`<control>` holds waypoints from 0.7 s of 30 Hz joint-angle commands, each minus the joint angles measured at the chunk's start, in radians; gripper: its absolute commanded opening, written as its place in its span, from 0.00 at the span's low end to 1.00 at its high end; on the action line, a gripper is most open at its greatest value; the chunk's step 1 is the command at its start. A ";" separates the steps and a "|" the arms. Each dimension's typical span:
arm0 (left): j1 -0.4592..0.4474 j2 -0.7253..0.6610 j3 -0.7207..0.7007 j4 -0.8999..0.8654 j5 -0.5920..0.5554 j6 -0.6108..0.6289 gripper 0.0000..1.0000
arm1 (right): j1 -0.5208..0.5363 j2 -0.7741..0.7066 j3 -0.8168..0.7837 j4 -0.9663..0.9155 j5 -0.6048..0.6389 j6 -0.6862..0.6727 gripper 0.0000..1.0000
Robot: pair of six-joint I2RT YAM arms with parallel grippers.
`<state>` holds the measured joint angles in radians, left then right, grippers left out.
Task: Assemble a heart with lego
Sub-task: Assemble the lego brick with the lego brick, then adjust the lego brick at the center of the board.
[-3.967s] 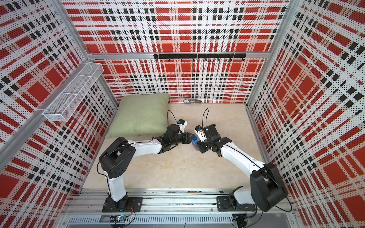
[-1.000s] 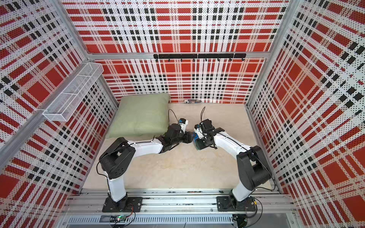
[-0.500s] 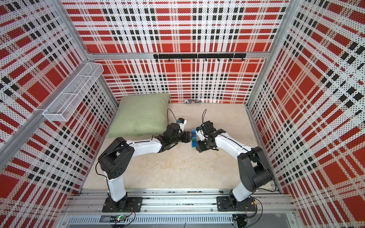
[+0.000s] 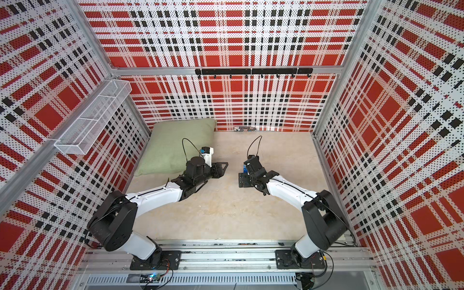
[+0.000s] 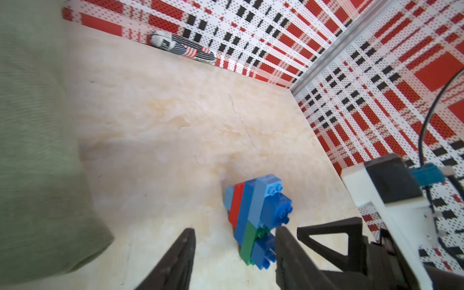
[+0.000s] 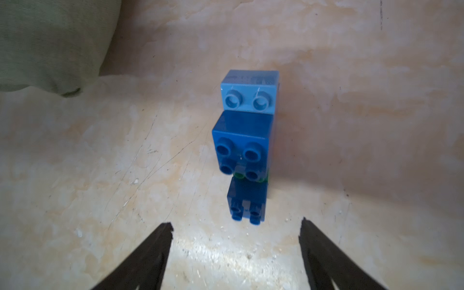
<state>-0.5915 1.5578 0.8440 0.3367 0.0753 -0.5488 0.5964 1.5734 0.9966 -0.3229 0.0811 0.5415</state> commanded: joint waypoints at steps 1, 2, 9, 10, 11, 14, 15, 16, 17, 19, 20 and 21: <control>0.009 -0.030 -0.026 0.021 -0.019 -0.005 0.56 | 0.017 0.062 0.054 0.090 0.149 0.056 0.78; 0.011 -0.031 -0.027 0.020 -0.022 -0.004 0.56 | 0.023 0.089 0.079 0.075 0.190 0.050 0.77; 0.018 -0.041 -0.035 0.012 -0.019 0.006 0.56 | 0.022 0.144 0.129 0.091 0.265 -0.019 0.56; 0.019 -0.039 -0.034 0.010 -0.019 0.007 0.56 | 0.022 0.155 0.138 0.082 0.262 -0.023 0.52; 0.022 -0.039 -0.035 0.010 -0.017 0.006 0.56 | 0.022 0.161 0.144 0.074 0.257 -0.027 0.45; 0.024 -0.042 -0.035 0.007 -0.015 0.009 0.56 | 0.022 0.150 0.133 0.092 0.209 -0.025 0.35; 0.025 -0.044 -0.034 0.004 -0.013 0.009 0.56 | 0.022 0.141 0.129 0.101 0.185 -0.026 0.31; 0.025 -0.046 -0.034 0.000 -0.013 0.009 0.56 | 0.022 0.127 0.126 0.106 0.155 -0.023 0.30; 0.025 -0.050 -0.034 -0.004 -0.015 0.010 0.56 | 0.022 0.108 0.118 0.115 0.132 -0.014 0.30; 0.024 -0.061 -0.039 -0.016 -0.023 0.012 0.56 | 0.010 0.066 0.091 0.152 0.030 0.004 0.30; 0.027 -0.069 -0.044 -0.022 -0.025 0.017 0.56 | -0.006 0.040 0.063 0.196 -0.028 0.060 0.30; 0.027 -0.077 -0.047 -0.024 -0.026 0.021 0.56 | -0.024 0.016 0.026 0.254 -0.098 0.092 0.30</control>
<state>-0.5724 1.5238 0.8158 0.3237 0.0643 -0.5488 0.5980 1.6760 1.0756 -0.1825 0.1555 0.5541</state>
